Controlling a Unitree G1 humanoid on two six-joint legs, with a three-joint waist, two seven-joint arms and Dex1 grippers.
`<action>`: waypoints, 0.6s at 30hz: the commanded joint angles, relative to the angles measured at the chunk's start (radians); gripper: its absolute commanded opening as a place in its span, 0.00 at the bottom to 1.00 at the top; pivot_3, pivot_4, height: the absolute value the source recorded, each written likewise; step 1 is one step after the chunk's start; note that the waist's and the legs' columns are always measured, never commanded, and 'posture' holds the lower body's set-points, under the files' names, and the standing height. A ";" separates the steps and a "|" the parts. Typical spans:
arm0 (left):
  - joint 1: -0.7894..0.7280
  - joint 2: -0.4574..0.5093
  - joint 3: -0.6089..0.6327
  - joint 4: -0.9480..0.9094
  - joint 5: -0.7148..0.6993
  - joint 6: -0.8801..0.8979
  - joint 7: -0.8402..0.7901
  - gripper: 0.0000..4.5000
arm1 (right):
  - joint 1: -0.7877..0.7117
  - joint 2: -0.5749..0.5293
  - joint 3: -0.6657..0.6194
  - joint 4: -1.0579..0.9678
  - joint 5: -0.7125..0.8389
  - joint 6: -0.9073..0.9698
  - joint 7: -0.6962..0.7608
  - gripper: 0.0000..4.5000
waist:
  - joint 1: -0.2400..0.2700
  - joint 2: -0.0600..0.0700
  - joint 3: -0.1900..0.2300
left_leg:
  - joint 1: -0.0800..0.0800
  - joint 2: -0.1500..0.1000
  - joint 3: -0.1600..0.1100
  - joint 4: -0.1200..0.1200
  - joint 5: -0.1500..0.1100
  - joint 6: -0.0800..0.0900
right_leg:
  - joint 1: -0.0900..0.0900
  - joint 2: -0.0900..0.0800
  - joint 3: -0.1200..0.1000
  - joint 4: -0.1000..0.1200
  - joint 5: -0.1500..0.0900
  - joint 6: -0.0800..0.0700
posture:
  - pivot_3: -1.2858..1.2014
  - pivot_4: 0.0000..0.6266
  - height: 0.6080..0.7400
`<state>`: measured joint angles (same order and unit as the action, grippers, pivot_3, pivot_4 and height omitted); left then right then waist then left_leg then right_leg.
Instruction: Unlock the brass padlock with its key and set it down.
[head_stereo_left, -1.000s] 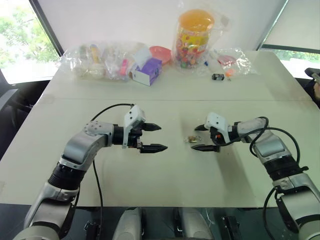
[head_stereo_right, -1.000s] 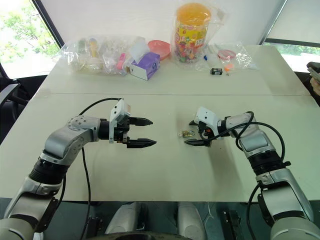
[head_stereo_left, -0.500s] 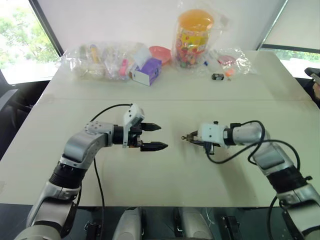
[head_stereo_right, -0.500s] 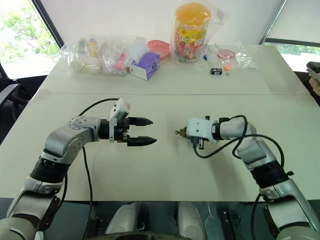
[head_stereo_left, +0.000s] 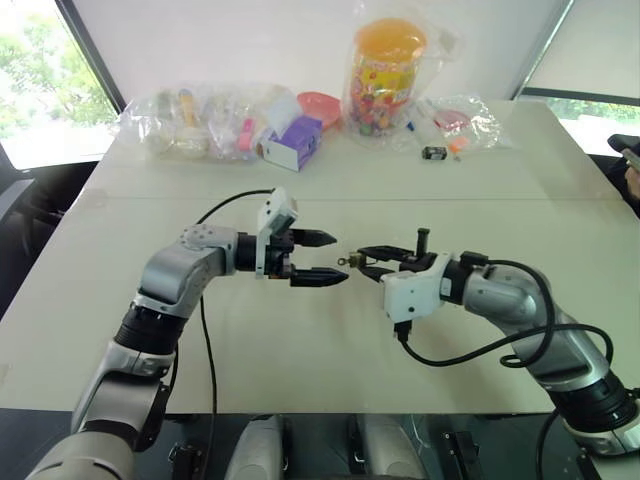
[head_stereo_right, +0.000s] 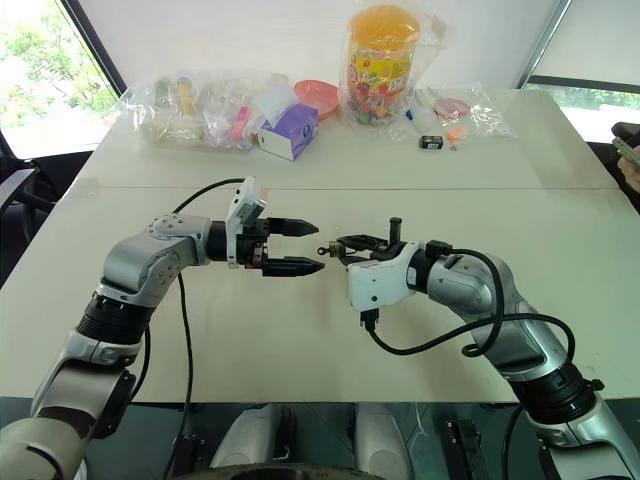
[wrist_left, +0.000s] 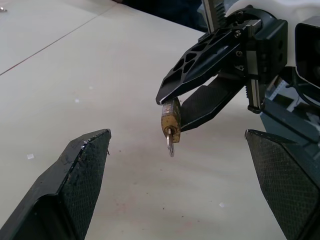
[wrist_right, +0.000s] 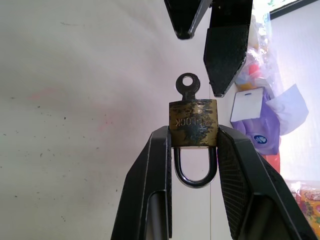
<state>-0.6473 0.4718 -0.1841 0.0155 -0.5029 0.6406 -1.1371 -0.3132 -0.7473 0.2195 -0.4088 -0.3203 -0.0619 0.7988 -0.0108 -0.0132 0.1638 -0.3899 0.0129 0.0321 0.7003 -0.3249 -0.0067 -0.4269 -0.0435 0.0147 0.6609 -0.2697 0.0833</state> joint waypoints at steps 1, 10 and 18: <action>-0.026 0.000 -0.004 -0.004 0.022 -0.052 -0.020 0.80 | -0.011 -0.003 -0.035 -0.045 0.000 0.007 -0.009 0.15 | 0.000 0.000 0.000 | 0.000 0.000 0.000 0.000 0.000 0.000 | 0.000 0.000 0.000 0.000 0.000 0.000 | 0.52 0.24 0.96; -0.019 -0.018 -0.020 -0.019 0.055 -0.060 -0.004 0.10 | -0.036 0.001 -0.025 -0.063 -0.002 0.034 0.010 0.15 | 0.000 0.000 0.000 | 0.000 0.000 0.000 0.000 0.000 0.000 | 0.000 0.000 0.000 0.000 0.000 0.000 | 0.52 0.24 0.96; -0.024 -0.028 -0.005 -0.006 0.045 -0.039 0.004 0.30 | -0.031 -0.002 -0.028 -0.074 -0.001 0.048 0.014 0.15 | 0.001 0.000 0.000 | 0.000 0.000 0.000 0.000 0.000 0.000 | 0.000 0.000 0.000 0.000 0.000 0.000 | 0.52 0.24 0.96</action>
<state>-0.6525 0.4438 -0.2140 0.0245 -0.4511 0.6021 -1.1496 -0.3299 -0.7476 0.2155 -0.4301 -0.3346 -0.0007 0.8123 -0.0098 -0.0133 0.1638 -0.3900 0.0126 0.0323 0.7003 -0.3249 -0.0066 -0.4268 -0.0436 0.0148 0.6608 -0.2697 0.0833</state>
